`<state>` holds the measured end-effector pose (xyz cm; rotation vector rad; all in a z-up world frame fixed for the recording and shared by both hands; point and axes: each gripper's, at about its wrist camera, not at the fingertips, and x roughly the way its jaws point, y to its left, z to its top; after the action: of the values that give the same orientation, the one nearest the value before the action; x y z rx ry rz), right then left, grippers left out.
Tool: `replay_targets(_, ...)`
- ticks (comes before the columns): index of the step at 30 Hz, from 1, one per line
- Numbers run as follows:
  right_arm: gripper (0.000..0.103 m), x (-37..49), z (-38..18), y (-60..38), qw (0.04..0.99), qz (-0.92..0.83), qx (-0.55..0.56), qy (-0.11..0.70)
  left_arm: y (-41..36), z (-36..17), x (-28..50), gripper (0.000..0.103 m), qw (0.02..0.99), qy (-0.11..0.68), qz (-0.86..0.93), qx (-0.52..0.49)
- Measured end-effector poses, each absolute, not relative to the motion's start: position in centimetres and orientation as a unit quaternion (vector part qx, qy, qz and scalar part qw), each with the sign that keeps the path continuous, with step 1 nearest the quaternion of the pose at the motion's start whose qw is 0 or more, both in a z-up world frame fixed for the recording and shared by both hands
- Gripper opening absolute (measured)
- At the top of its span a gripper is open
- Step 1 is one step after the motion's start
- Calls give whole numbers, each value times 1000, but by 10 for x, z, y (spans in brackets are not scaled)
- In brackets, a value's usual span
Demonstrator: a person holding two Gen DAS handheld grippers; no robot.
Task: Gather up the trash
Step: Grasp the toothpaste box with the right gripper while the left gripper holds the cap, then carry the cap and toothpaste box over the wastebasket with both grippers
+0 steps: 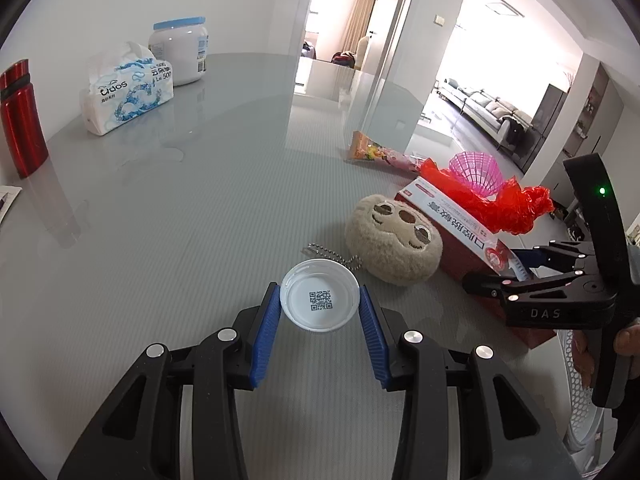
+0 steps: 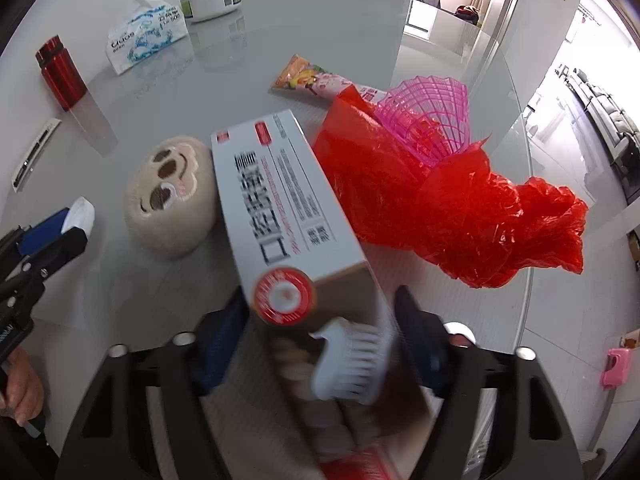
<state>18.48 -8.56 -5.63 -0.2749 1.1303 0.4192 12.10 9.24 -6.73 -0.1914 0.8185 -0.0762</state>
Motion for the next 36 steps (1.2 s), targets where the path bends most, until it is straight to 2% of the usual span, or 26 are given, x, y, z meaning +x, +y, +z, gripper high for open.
replay_targets(2, 59, 181, -55, -86, 817, 196, -114, 531, 94, -67, 121, 39, 913, 396, -37, -95)
replay_targets(8, 55, 158, -38, -86, 845, 184, -74, 496, 99, -63, 114, 39, 918, 385, -38, -85)
replay_targets(20, 54, 121, -25, -96, 865, 189, -6, 465, 118, -51, 89, 39, 921, 380, -28, -74)
replay_targets(36, 54, 37, -15, -147, 893, 151, 69, 419, 80, -32, 72, 39, 927, 366, -71, -45)
